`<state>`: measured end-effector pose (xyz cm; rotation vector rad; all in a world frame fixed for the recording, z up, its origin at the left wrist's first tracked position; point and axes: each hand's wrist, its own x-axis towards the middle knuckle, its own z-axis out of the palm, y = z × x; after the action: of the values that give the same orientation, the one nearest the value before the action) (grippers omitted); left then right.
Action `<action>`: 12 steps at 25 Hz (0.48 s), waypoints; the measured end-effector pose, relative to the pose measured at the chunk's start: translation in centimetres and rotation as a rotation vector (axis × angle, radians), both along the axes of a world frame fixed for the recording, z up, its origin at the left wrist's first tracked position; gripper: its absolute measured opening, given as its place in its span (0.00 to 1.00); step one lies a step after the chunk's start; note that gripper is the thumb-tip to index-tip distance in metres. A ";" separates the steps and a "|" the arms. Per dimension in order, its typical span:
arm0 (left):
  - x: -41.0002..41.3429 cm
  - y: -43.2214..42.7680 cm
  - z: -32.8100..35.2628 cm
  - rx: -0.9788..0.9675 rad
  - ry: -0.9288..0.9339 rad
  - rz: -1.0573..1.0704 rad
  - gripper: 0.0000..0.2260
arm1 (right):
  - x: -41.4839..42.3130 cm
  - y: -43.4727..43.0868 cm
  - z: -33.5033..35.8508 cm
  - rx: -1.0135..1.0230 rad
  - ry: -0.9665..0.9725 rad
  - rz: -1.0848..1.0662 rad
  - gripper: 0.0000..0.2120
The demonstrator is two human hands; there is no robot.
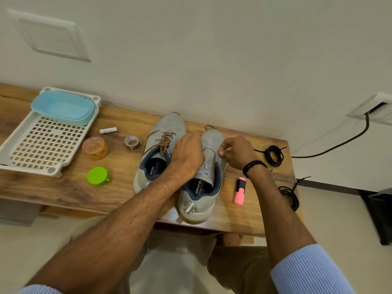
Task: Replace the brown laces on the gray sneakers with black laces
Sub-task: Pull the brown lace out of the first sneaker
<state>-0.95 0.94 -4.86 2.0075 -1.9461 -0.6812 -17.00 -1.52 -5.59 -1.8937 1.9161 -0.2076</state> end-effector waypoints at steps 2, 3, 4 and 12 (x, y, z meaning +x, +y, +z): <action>-0.4 0.3 0.1 -0.026 -0.024 -0.021 0.07 | -0.2 0.2 0.2 0.044 -0.032 0.012 0.03; -0.6 0.3 0.1 -0.045 -0.022 -0.041 0.02 | -0.2 0.5 0.2 0.053 -0.036 0.018 0.03; -0.8 0.1 -0.2 -0.074 -0.005 -0.066 0.04 | -0.1 0.6 0.2 0.050 -0.013 0.026 0.02; -1.8 -1.5 -1.6 -0.137 -0.212 -0.325 0.11 | 0.3 0.0 -1.4 0.005 0.208 0.052 0.08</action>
<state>-2.70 -0.53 -6.47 1.7617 -2.4030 -0.3993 -16.68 -1.53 -6.97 -2.0273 1.9933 0.0110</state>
